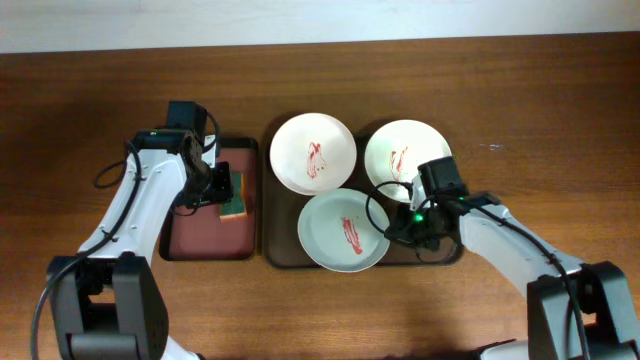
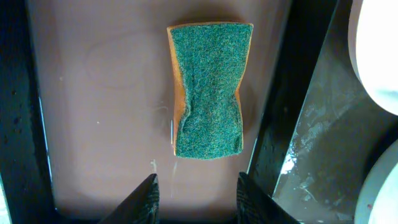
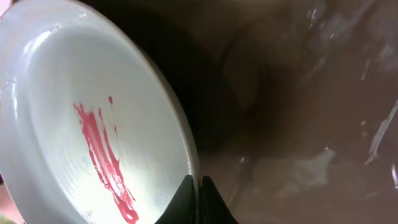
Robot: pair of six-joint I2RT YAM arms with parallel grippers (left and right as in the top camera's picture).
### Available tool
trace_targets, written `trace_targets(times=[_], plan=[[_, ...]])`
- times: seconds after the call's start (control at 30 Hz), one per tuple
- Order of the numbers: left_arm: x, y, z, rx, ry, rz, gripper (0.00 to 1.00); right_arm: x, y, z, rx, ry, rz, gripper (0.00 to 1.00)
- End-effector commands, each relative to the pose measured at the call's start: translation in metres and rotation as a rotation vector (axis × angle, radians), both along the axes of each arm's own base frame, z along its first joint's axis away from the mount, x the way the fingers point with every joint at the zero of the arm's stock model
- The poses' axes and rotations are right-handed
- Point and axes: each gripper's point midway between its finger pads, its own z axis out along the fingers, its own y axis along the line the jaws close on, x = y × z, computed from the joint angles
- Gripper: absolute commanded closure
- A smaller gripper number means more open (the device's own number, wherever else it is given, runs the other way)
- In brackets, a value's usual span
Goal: Clean dirty plates on tray and stack at the side
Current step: 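Grasp the green sponge with the left gripper and lift it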
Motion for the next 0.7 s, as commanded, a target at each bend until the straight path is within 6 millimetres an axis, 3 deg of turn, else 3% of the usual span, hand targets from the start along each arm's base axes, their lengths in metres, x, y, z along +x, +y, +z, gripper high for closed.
trace_targets(times=[0.0, 0.13, 0.33, 0.5, 0.57, 0.67], plan=[[-0.008, 0.002, -0.011, 0.011, 0.029, 0.01, 0.61, 0.004, -0.002, -0.001, -0.028, 0.017, -0.058, 0.96], [-0.013, 0.001, -0.032, 0.006, 0.022, 0.009, 0.62, 0.001, -0.014, -0.007, -0.099, 0.028, -0.071, 0.96], [0.02, -0.006, -0.045, -0.028, -0.148, 0.001, 0.57, 0.0, -0.014, -0.007, -0.099, 0.028, -0.071, 0.96], [0.023, -0.018, -0.059, -0.033, -0.138, -0.027, 0.62, 0.0, -0.014, -0.007, -0.099, 0.028, -0.071, 0.95], [0.022, -0.021, -0.073, -0.022, -0.109, -0.038, 0.77, 0.0, -0.014, -0.007, -0.099, 0.029, -0.071, 0.95], [0.022, -0.021, -0.075, -0.022, -0.106, -0.038, 1.0, 0.0, -0.014, -0.007, -0.099, 0.029, -0.071, 0.9]])
